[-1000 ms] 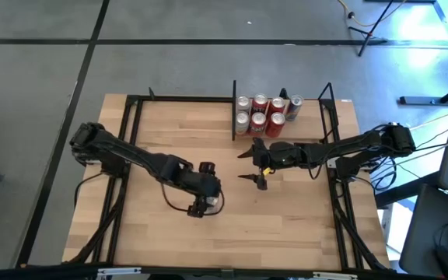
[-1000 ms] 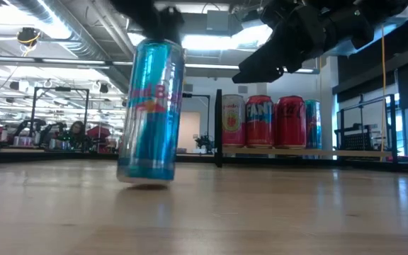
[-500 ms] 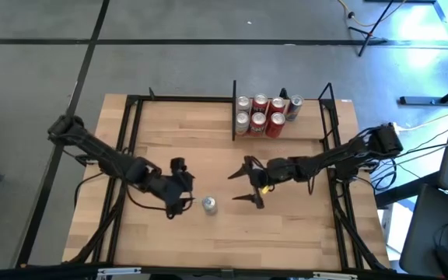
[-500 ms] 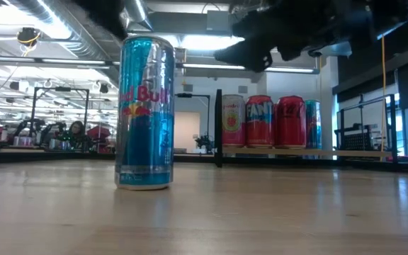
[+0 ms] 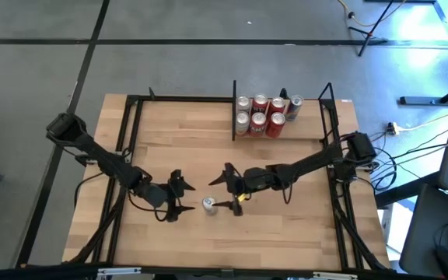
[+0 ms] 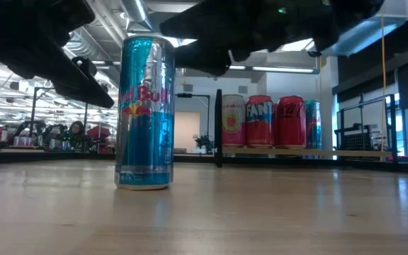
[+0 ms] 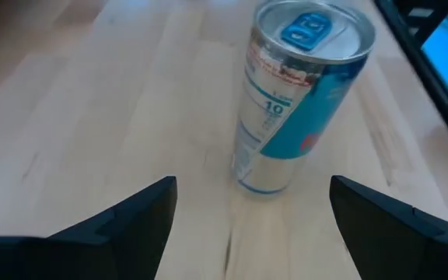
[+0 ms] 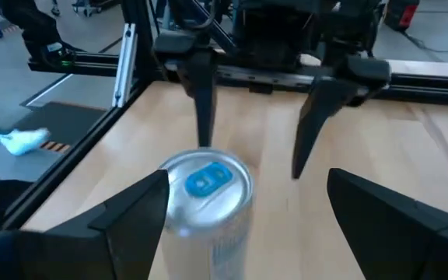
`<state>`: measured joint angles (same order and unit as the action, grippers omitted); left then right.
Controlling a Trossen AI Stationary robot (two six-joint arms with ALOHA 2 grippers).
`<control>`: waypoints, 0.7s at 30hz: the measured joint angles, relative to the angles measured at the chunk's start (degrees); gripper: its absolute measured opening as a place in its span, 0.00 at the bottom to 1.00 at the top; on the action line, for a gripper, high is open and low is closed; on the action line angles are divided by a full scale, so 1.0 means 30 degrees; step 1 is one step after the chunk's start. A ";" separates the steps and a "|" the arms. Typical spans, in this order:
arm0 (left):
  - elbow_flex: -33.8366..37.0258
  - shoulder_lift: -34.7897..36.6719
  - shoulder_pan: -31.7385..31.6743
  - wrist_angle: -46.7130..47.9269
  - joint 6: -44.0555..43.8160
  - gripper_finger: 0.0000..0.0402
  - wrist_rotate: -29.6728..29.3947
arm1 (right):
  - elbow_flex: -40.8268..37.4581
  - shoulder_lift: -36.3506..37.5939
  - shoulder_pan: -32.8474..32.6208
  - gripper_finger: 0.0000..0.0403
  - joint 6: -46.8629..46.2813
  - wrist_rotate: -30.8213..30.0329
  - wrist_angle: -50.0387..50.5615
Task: Place canned beverage on shelf
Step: Put the blue soda can on the shelf aligned with the other blue soda can
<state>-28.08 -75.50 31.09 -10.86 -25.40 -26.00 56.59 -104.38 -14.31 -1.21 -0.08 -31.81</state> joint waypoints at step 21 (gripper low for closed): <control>0.0577 -0.0054 -0.0022 -0.0829 0.0150 0.80 -0.0022 | 0.1796 -0.1720 0.0022 0.83 -0.0029 0.1237 0.0453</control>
<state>-26.35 -75.66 31.03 -13.34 -24.95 -26.06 61.98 -109.54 -14.24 -1.30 3.63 -30.45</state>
